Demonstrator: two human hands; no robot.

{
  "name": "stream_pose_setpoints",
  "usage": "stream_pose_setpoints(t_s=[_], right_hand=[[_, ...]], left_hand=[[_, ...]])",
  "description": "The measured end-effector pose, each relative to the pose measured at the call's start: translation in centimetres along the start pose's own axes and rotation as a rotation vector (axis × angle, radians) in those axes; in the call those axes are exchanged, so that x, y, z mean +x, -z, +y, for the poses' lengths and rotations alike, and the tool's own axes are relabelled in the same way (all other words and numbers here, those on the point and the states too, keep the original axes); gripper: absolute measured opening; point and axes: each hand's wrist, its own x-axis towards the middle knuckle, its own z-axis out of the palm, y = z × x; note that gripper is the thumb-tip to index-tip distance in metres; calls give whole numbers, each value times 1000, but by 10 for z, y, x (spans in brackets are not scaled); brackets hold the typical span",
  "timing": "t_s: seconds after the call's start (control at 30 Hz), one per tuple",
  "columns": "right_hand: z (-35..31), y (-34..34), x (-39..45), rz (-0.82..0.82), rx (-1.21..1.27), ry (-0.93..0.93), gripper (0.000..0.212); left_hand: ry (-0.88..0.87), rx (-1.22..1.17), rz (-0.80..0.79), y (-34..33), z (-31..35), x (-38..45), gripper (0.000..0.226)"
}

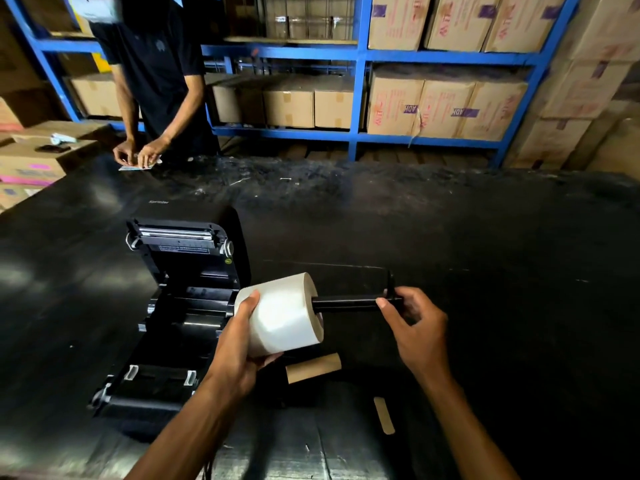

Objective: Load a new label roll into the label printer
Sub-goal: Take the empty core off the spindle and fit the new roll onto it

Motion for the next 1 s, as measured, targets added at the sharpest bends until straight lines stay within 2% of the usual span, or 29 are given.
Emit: stream_pose_setpoints(t_s=[0.17, 0.33, 0.47, 0.6, 0.7, 0.8, 1.0], right_hand=[[-8, -1, 6, -34, -23, 100, 28], [-14, -5, 7, -10, 148, 1, 25], [-16, -14, -9, -30, 230, -33, 22], [-18, -34, -26, -116, 220, -33, 22], [-18, -49, -39, -189, 191, -42, 26], [-16, -51, -44, -208, 190, -124, 28], [-24, -50, -42, -427, 311, -231, 65]], left_hand=[[-84, 85, -8, 3, 8, -5, 28], [-48, 95, -6, 3, 6, -8, 39], [54, 10, -37, 1, 1, -8, 30], [47, 21, -93, -8, -2, -12, 37], [14, 69, -82, -17, -4, -15, 50], [1, 85, -57, -23, -4, -17, 51], [1, 88, -53, -34, -6, -20, 46]])
